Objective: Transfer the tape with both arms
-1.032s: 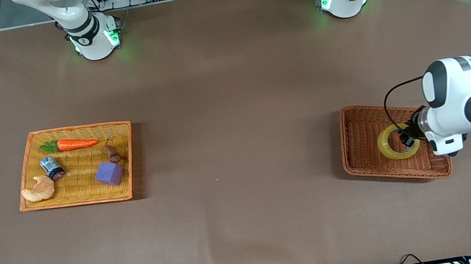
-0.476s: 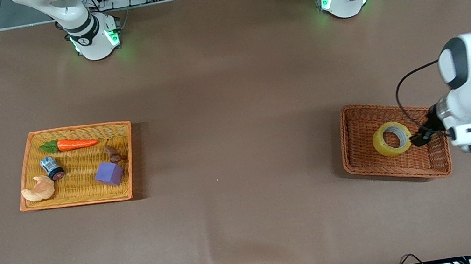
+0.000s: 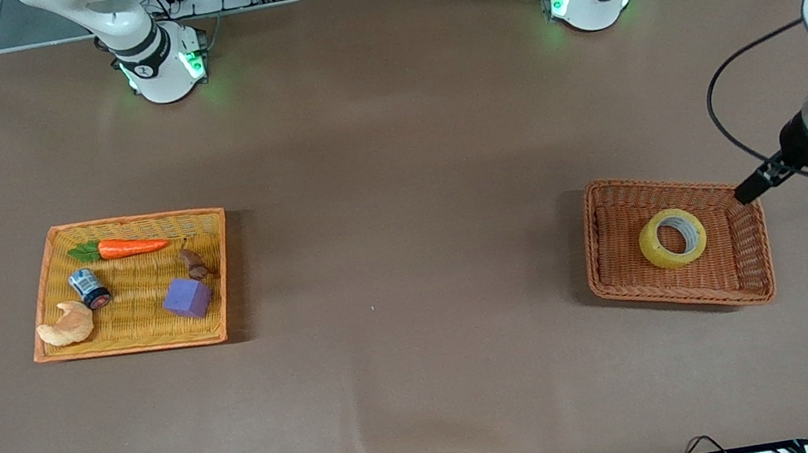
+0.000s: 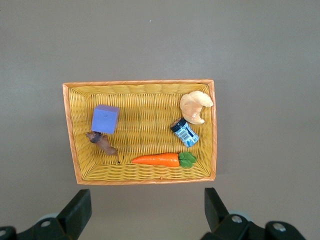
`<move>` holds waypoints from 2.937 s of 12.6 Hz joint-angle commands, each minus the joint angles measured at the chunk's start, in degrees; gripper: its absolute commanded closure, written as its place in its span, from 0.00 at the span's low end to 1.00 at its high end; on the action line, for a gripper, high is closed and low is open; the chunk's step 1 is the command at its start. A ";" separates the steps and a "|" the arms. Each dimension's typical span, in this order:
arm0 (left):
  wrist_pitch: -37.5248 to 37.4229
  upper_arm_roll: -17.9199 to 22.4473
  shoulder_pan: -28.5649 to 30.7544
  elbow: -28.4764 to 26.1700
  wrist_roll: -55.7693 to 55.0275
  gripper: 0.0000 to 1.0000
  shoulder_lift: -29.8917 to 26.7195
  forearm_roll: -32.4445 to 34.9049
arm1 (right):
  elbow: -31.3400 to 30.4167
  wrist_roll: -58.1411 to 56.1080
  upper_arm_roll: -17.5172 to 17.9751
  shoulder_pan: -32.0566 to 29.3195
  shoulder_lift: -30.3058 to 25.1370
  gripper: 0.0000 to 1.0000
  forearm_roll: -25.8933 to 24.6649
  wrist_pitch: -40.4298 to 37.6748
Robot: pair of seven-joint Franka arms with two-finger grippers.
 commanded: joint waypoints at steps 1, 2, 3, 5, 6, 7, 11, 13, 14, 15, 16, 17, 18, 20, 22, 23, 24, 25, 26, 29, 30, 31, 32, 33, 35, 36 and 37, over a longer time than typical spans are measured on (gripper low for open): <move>-3.76 -0.20 -0.12 -1.24 8.68 0.00 -5.11 -1.70 | 1.22 0.03 0.67 -1.00 0.37 0.00 0.61 -0.76; -4.21 -0.11 -0.64 -1.24 13.16 0.00 -6.26 -1.70 | 1.22 0.03 0.67 -1.00 0.37 0.00 0.61 -0.76; -5.43 -0.11 -0.91 -0.81 15.30 0.00 -6.79 -1.70 | 1.39 0.03 0.67 -1.00 0.37 0.00 0.53 -0.76; -11.47 -0.29 -1.08 3.48 19.42 0.00 -7.06 -1.44 | 2.36 0.12 0.67 -1.09 0.37 0.00 0.61 -0.76; -15.16 -0.29 -1.09 5.50 22.49 0.00 -7.23 -1.44 | 2.36 0.12 0.67 -1.09 0.37 0.00 0.61 -0.85; -17.90 -0.29 -1.09 7.00 25.74 0.00 -7.67 -1.52 | 2.36 0.21 0.67 -1.09 0.37 0.00 0.61 -0.76; -21.87 -0.29 -0.21 10.96 32.54 0.00 -7.32 -1.79 | 2.36 0.47 0.67 -1.09 0.37 0.00 0.79 -0.85; -22.94 0.06 -0.21 13.07 31.76 0.00 -7.15 -4.06 | 2.36 0.56 0.67 -1.09 0.37 0.00 0.88 -0.94; -23.02 0.15 -0.21 13.08 31.75 0.00 -7.15 -4.16 | 2.36 0.56 0.67 -1.09 0.37 0.00 1.23 -0.94; -23.37 0.06 -0.29 13.08 31.67 0.00 -7.15 -4.25 | 2.36 0.56 0.67 -1.18 0.37 0.00 1.93 -0.94; -23.81 -0.20 -0.64 13.17 31.23 0.00 -7.15 -4.07 | 2.36 0.56 0.67 -1.27 0.37 0.00 2.02 -0.94; -24.16 -0.29 -0.56 13.17 31.05 0.00 -7.24 -3.64 | 2.36 0.56 0.67 -1.27 0.37 0.00 2.02 -0.94; -24.17 -0.29 -0.39 13.08 30.96 0.00 -7.24 -3.72 | 2.36 0.56 0.58 -1.27 0.37 0.00 2.02 -0.94; -24.08 -0.11 -0.38 13.00 30.61 0.00 -7.15 -3.28 | 2.36 0.56 0.67 -1.18 0.37 0.00 2.02 -0.94; -24.08 -0.03 -0.30 12.91 30.61 0.00 -7.06 -3.28 | 2.28 0.47 0.67 -1.09 0.37 0.00 2.02 -0.94; -24.08 -0.02 -0.21 12.91 30.61 0.00 -7.06 -3.11 | 2.27 0.47 0.67 -1.09 0.37 0.00 1.93 -0.94; -24.08 -0.02 -0.29 12.91 30.61 0.00 -7.15 -2.84 | 2.36 0.47 0.58 -1.27 0.37 0.00 1.93 -0.94; -24.08 -0.20 -0.30 12.99 30.61 0.00 -7.15 -2.84 | 2.36 0.21 0.58 -1.18 0.37 0.00 1.93 -0.94; -24.08 -0.29 -0.64 13.08 30.61 0.00 -7.15 -2.84 | 2.28 0.21 0.67 -1.09 0.37 0.00 1.50 -1.81; -23.99 -0.64 -0.39 13.00 30.61 0.00 -7.06 -1.87 | 2.28 0.21 0.67 -0.74 0.37 0.00 0.97 -2.25; -23.99 -0.55 -0.21 13.08 30.61 0.00 -6.80 -1.87 | 2.27 0.12 0.67 -1.00 0.37 0.00 1.14 -2.25; -23.56 -0.46 -0.21 13.08 30.61 0.00 -6.54 -1.87 | 2.27 0.55 0.67 -1.00 0.37 0.00 1.14 -2.25; -23.46 -0.55 -0.47 13.17 30.52 0.00 -6.01 -2.05 | 2.27 0.65 0.67 -0.92 0.46 0.00 1.14 -2.25; -23.46 -0.73 -0.56 13.08 30.52 0.00 -6.27 -1.88 | 2.27 0.56 0.67 -0.74 0.37 0.00 1.14 -2.25; -23.46 -0.64 -0.30 13.08 30.52 0.00 -6.18 -1.96 | 2.28 0.65 0.67 -0.91 0.46 0.00 1.14 -2.17; -23.46 -0.64 -0.21 13.08 30.52 0.00 -6.18 -1.96 | 2.36 0.65 0.67 -1.09 0.37 0.00 1.32 -2.17; -23.46 -0.64 -0.29 13.08 30.52 0.00 -6.09 -1.96 | 2.36 0.73 0.67 -1.09 0.37 0.00 1.40 -2.17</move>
